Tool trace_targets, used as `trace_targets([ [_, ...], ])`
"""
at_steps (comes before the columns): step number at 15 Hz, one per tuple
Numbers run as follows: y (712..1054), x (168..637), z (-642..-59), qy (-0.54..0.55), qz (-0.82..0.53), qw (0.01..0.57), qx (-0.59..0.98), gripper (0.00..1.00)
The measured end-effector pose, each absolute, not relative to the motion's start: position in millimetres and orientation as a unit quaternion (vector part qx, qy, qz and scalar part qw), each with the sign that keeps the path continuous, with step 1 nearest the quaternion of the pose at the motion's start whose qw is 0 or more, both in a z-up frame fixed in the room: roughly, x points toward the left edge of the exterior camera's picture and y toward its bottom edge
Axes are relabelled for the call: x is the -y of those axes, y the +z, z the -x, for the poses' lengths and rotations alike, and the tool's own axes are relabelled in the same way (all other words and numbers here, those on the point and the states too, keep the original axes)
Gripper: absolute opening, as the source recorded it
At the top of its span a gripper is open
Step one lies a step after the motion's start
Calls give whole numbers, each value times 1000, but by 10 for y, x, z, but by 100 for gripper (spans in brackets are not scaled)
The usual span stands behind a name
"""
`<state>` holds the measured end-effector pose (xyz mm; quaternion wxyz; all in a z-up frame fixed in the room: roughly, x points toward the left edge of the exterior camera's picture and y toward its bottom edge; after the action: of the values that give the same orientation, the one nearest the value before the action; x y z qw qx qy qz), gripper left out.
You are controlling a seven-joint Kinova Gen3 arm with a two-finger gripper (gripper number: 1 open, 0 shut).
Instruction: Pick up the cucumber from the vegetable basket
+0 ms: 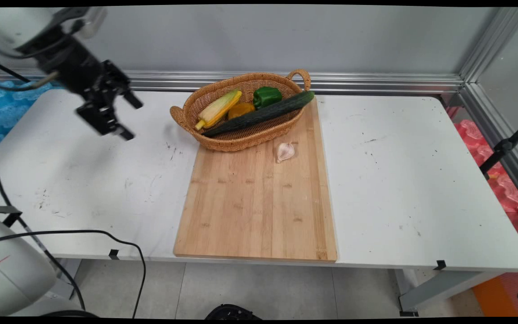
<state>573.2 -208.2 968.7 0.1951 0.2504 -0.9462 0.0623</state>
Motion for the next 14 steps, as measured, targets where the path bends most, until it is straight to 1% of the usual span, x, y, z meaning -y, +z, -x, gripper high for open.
trace_targets([
  [7, 9568, 2665, -5302, 88, -303, 219, 924, 100],
  [14, 9218, 3321, -4815, 115, -338, 229, 905, 100],
])
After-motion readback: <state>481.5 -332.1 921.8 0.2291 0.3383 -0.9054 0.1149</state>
